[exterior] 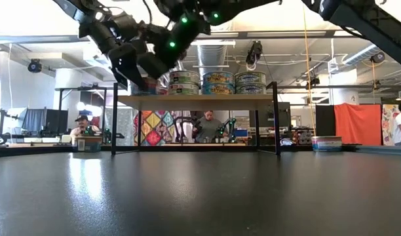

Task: Stack canned seafood by type on shelf
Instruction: Put the bottom right blue pink tuna can on the shelf aligned with the other blue pink tuna can

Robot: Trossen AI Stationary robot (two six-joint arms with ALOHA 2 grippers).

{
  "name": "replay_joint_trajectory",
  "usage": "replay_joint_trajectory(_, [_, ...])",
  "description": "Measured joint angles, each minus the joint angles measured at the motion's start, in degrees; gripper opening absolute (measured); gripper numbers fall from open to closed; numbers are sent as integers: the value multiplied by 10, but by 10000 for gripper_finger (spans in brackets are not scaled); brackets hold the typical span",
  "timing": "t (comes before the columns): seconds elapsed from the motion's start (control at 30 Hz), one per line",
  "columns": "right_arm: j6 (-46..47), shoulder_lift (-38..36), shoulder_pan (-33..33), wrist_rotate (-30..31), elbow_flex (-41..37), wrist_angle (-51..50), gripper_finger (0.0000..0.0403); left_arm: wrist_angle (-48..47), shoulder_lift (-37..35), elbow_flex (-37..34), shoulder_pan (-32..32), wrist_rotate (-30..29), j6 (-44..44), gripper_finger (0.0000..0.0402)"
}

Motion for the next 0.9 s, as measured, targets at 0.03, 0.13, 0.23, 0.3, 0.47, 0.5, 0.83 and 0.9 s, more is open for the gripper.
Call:
replay_joint_trajectory(0.03, [-17, 3, 8, 16, -1, 9, 13, 0, 0, 0, 0, 0, 0, 398])
replay_joint_trajectory(0.13, [-59, 3, 33, 60, -1, 42, 13, 1, 0, 0, 0, -8, -1, 398])
replay_joint_trajectory(0.23, [-80, 0, 49, 78, 0, 58, 13, 2, 0, 0, 0, -12, 0, 398])
replay_joint_trajectory(0.3, [-85, 0, 54, 108, 0, 55, 13, 2, 0, 0, 0, -13, 1, 398])
replay_joint_trajectory(0.47, [-90, 24, 55, 182, -5, 63, 13, -6, -1, -1, -2, -12, 29, 398])
replay_joint_trajectory(0.5, [-96, 30, 55, 176, -5, 76, 13, -6, -1, -1, -3, -12, 31, 398])
replay_joint_trajectory(0.83, [-149, 61, 61, 195, 0, 128, 13, -17, -1, -1, -4, -22, 48, 398])
replay_joint_trajectory(0.9, [-149, 61, 61, 194, 1, 119, 13, -22, -2, -1, -4, -22, 43, 399])
